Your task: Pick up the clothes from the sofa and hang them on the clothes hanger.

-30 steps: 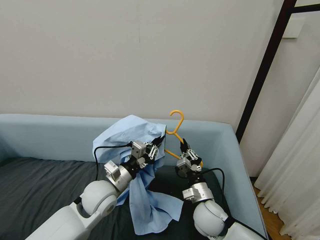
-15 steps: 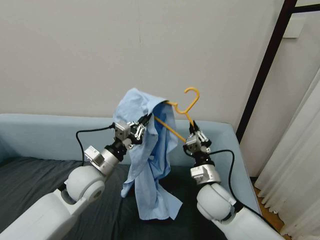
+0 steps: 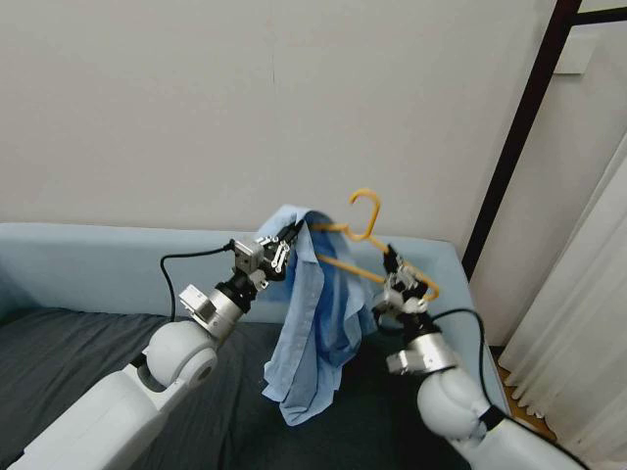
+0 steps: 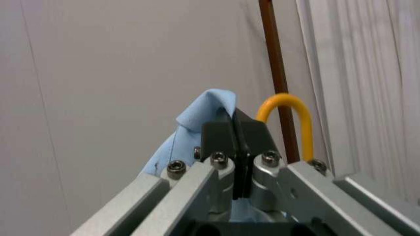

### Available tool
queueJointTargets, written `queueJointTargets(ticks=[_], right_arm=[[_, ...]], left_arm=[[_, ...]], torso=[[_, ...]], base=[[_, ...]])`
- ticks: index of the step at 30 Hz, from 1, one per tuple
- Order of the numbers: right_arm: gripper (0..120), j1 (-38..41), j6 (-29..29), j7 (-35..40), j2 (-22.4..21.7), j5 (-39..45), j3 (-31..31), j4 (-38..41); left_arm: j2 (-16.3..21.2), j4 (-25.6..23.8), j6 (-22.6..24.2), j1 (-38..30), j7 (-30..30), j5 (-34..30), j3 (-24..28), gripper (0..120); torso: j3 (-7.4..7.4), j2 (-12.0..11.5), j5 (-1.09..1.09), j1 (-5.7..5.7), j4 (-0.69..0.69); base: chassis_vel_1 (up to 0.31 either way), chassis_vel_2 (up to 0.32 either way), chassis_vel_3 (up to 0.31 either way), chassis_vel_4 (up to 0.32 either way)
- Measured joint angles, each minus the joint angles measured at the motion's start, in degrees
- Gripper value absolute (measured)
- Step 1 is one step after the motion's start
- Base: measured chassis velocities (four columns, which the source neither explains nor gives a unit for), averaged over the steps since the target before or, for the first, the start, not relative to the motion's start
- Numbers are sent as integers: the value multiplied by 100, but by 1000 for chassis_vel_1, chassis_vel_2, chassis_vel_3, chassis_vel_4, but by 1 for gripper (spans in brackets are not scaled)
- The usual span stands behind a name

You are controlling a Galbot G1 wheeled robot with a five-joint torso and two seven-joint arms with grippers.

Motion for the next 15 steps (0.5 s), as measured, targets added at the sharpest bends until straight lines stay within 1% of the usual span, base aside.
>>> queueJointTargets(ticks=[2, 3, 6, 9, 12, 15], right_arm=[[5, -30, 56, 51, 156, -126, -115, -167], [5, -30, 56, 51, 156, -126, -115, -167], [5, -19, 166, 113, 369, -258, -220, -355], [5, 15, 182, 143, 435, -251, -267, -389], [5, 168, 195, 222, 581, -26, -320, -378], [5, 248, 178, 254, 616, 100, -320, -341]], left_arm=[[-43, 100, -5, 12, 44, 54, 51, 0], [-43, 100, -5, 12, 44, 54, 51, 0], [-59, 147, -13, 79, 145, 86, 80, 0], [-55, 156, -23, 141, 225, 97, 82, 0], [-44, 198, -99, 305, 414, 130, 65, 0], [-46, 231, -142, 372, 453, 149, 39, 0]], torso=[[0, 0, 0, 0, 0], [0, 0, 0, 0, 0], [0, 0, -1, 0, 1], [0, 0, -1, 0, 0], [0, 0, -2, 0, 1], [0, 0, -2, 0, 1]], base=[[0, 0, 0, 0], [0, 0, 0, 0], [0, 0, 0, 0], [0, 0, 0, 0], [0, 0, 0, 0], [0, 0, 0, 0]])
